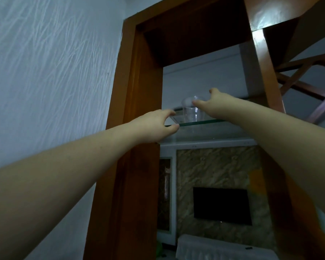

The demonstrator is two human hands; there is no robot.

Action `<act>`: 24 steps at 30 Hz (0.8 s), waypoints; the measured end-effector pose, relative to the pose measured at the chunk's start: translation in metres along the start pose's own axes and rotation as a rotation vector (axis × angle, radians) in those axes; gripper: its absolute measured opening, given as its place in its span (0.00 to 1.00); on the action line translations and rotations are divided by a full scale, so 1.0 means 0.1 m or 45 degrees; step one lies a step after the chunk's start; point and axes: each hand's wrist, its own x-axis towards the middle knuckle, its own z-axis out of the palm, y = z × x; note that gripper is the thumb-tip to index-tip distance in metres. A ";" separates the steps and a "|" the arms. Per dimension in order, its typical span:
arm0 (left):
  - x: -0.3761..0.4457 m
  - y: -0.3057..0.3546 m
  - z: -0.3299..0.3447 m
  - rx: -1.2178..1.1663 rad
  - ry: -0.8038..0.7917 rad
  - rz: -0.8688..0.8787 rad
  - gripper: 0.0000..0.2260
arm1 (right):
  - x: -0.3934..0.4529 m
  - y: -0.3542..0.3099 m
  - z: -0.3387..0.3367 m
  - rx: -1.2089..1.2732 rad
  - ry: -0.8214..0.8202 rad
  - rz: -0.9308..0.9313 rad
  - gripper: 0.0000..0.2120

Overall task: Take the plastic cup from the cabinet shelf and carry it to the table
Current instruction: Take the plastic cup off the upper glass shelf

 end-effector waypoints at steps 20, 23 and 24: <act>-0.08 -0.17 0.10 -0.243 0.001 -0.080 0.32 | 0.22 -0.29 0.20 0.237 -0.119 0.140 0.33; -0.16 -0.14 0.07 -0.358 -0.003 -0.108 0.34 | 0.19 -0.31 0.19 0.336 -0.070 0.128 0.31; -0.18 -0.13 0.06 -0.405 0.011 -0.125 0.35 | 0.19 -0.32 0.18 0.399 -0.061 0.114 0.32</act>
